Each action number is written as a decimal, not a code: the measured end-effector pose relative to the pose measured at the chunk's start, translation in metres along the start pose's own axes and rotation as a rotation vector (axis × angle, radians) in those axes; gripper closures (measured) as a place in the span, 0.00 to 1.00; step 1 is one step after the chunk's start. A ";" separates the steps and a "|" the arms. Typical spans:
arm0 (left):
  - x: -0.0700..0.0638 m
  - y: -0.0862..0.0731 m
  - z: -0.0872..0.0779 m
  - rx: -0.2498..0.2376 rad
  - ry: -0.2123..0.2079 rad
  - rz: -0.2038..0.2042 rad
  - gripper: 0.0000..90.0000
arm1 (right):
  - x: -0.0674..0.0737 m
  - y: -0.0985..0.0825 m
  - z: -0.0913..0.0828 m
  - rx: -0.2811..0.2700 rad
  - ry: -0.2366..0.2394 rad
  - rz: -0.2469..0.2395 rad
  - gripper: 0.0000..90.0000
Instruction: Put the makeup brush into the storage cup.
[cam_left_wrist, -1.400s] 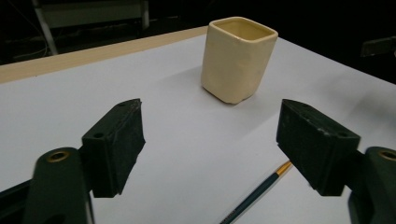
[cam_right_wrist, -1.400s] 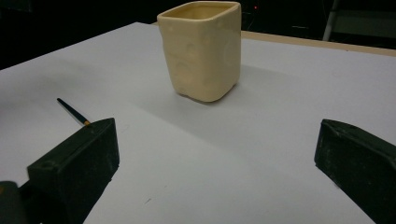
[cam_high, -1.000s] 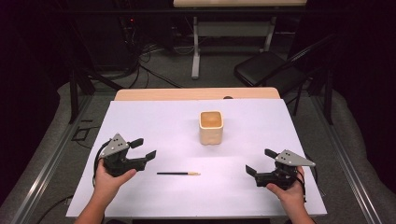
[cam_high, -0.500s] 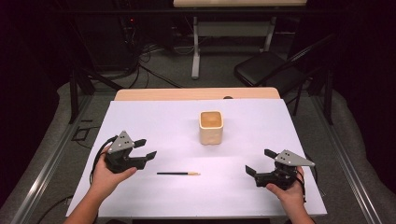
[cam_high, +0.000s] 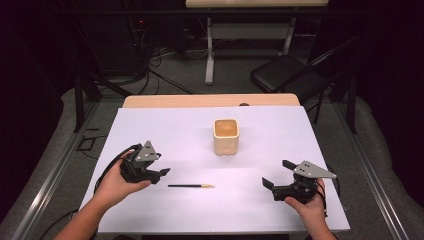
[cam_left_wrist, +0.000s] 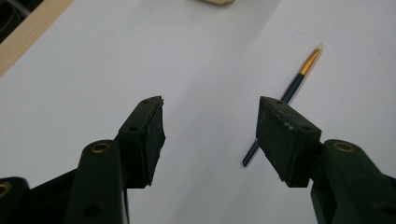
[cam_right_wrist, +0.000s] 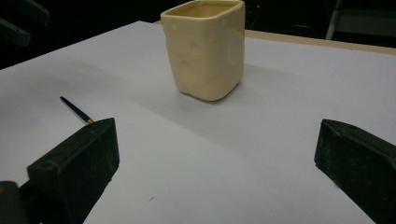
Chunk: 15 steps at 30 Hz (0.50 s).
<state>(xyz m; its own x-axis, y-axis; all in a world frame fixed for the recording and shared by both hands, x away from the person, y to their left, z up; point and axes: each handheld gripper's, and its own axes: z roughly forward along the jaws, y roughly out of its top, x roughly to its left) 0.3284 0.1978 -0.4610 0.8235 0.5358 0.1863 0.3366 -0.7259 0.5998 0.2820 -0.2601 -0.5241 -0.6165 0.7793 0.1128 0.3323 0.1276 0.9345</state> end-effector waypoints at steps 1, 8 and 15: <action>-0.001 0.001 0.002 0.019 0.005 0.013 0.46 | 0.000 0.000 0.000 0.001 0.000 0.001 0.00; -0.004 0.007 0.008 0.115 0.006 0.086 0.47 | 0.000 0.000 0.001 -0.002 0.002 0.001 0.00; -0.006 0.013 0.011 0.168 0.012 0.140 0.45 | 0.000 0.000 0.001 -0.002 0.003 0.002 0.00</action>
<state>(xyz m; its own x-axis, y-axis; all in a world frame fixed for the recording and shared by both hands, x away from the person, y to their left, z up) 0.3332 0.1804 -0.4626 0.8623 0.4292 0.2686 0.2915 -0.8546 0.4297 0.2823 -0.2593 -0.5248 -0.6182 0.7775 0.1157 0.3318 0.1248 0.9350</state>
